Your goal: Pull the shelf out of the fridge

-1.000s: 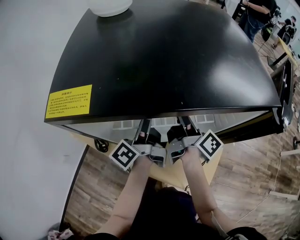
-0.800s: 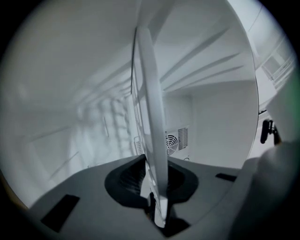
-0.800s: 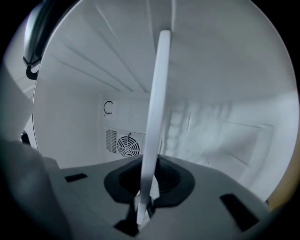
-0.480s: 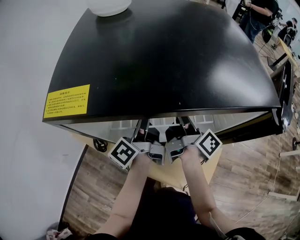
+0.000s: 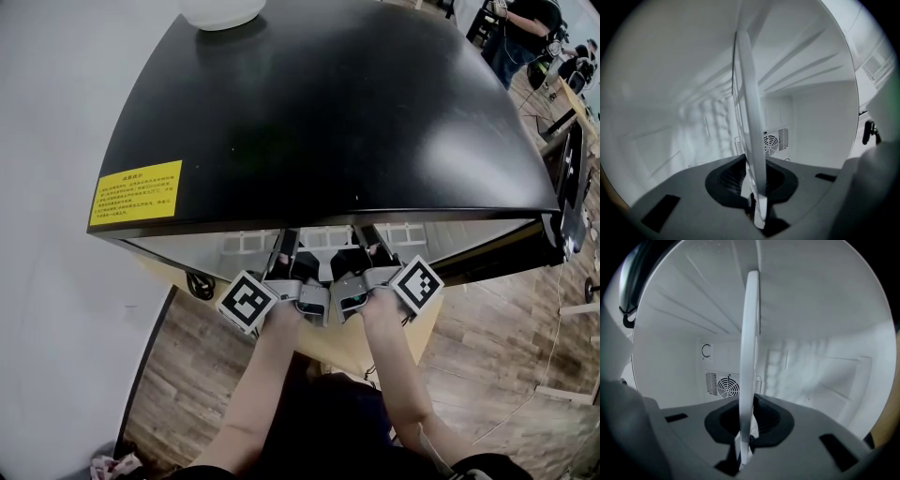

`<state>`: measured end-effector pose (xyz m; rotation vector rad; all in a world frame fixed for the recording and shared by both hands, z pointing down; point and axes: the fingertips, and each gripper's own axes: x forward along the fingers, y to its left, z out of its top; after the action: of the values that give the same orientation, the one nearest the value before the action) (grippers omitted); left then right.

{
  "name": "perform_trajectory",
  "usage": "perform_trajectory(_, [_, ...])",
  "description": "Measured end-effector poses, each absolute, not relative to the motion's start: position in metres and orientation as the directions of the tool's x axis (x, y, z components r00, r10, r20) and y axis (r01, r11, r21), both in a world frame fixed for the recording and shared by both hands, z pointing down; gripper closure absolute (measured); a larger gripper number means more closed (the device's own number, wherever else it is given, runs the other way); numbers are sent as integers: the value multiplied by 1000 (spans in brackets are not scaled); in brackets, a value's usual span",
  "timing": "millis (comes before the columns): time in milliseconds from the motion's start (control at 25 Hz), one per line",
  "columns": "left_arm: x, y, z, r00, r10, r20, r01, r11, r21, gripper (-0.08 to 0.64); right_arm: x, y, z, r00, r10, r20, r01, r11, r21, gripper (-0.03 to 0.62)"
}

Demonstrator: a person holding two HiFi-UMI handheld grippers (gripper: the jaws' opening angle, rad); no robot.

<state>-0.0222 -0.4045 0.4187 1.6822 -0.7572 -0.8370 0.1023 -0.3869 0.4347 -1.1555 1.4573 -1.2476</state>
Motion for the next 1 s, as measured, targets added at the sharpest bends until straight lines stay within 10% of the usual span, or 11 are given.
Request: perform_trajectory(1000, [-26,-387,418,557,-819,-135,-86,-218,972,517,99,-370,433,-201,-979,-29,-67,44,-997,581])
